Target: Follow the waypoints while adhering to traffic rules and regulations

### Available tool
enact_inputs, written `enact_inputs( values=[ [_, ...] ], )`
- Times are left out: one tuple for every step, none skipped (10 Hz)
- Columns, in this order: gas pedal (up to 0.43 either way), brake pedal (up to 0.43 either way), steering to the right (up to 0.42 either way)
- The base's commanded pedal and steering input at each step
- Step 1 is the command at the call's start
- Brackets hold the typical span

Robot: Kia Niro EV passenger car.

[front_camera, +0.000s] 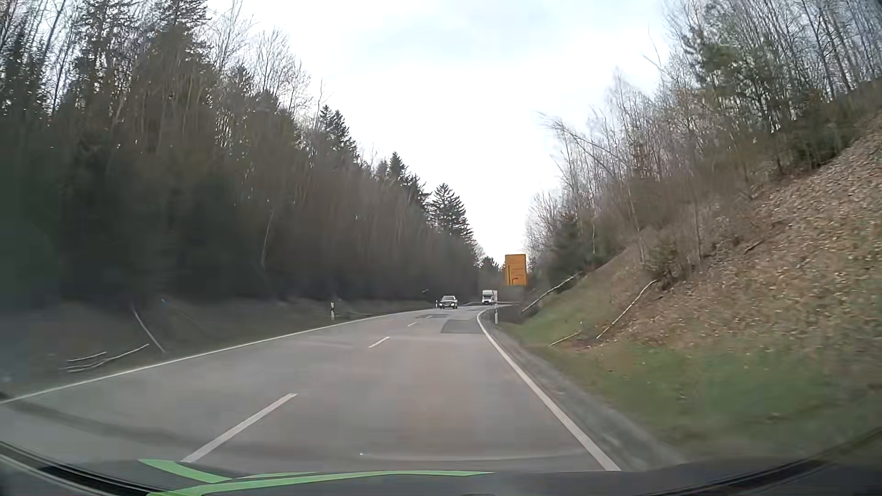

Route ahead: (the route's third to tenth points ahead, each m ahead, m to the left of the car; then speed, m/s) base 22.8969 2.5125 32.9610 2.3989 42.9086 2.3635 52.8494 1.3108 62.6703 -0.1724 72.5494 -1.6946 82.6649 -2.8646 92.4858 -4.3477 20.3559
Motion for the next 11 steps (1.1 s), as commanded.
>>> enact_inputs(
  values=[
    [0.248,0.0,0.008],
    [0.248,0.0,0.009],
    [0.248,0.0,0.009],
    [0.248,0.0,0.009],
    [0.248,0.0,0.009],
    [0.248,0.0,0.009],
    [0.248,0.0,0.009],
    [0.248,0.0,0.011],
    [0.248,0.0,0.012],
    [0.248,0.0,0.011],
    [0.248,0.0,0.011]
  ],
)
